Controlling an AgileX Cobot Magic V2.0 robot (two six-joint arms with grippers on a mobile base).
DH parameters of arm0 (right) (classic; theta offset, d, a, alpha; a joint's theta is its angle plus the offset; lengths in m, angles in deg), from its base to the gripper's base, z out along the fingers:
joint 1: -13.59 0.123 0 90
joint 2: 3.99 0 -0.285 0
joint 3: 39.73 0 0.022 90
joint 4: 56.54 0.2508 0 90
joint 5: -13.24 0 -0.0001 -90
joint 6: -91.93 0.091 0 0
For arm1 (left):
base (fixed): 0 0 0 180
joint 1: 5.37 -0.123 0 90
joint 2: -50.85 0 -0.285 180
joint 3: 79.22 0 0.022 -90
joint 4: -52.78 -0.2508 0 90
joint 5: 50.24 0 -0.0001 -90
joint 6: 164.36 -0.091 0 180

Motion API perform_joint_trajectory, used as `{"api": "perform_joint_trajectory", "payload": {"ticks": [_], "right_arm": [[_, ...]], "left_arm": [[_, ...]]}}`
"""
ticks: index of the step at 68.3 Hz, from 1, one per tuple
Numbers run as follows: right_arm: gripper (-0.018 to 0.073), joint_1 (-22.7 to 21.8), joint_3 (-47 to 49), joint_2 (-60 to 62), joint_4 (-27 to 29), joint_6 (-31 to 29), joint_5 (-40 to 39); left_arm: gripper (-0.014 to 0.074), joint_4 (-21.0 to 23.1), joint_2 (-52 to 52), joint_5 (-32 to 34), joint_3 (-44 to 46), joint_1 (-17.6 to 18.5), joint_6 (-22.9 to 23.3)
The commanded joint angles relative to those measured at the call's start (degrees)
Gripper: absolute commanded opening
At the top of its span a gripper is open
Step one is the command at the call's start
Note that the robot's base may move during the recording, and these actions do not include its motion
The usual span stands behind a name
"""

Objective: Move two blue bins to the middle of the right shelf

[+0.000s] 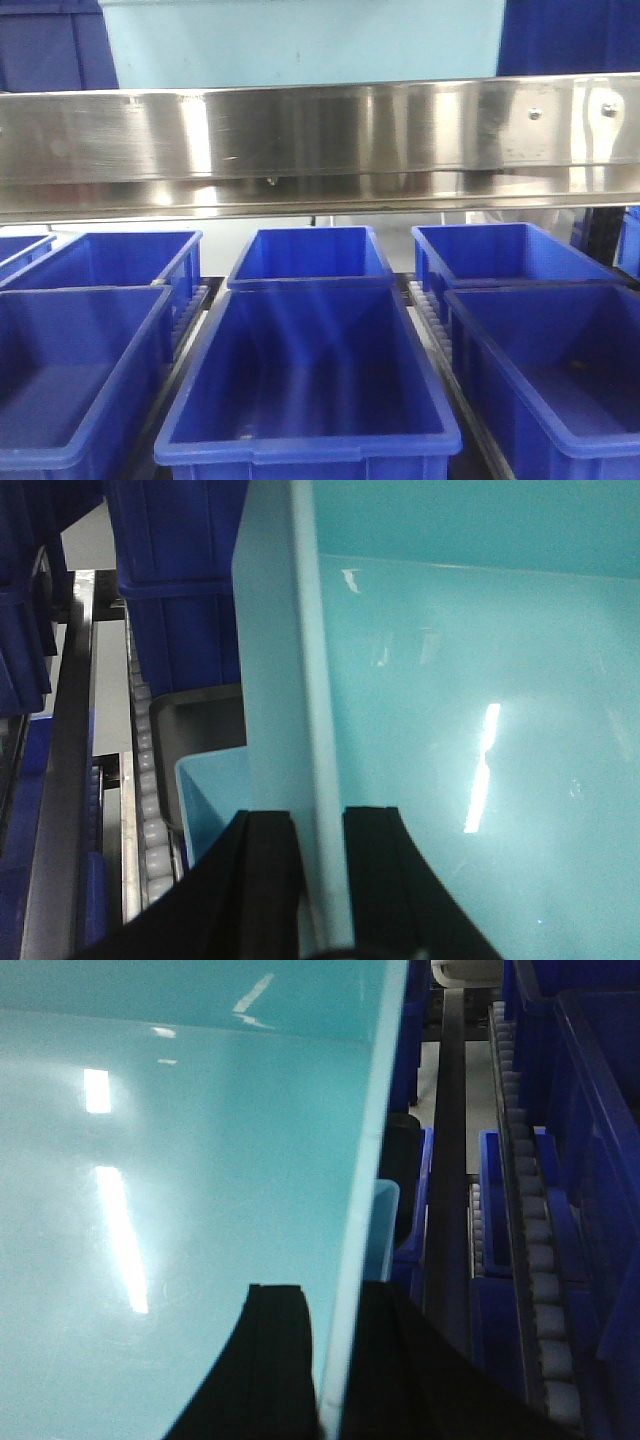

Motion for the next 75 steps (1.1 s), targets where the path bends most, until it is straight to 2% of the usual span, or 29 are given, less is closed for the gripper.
{"api": "perform_joint_trajectory", "payload": {"ticks": [1, 75], "right_arm": [[-0.0153, -0.3, 0.5, 0.4, -0.7, -0.9, -1.4], [-0.0153, -0.3, 0.5, 0.4, -0.7, -0.9, -1.4]], "left_arm": [[-0.0111, 1.6, -1.2, 3.8, 0.9, 0.0, 0.0], [-0.0111, 1.6, -1.2, 3.8, 0.9, 0.0, 0.0]]}}
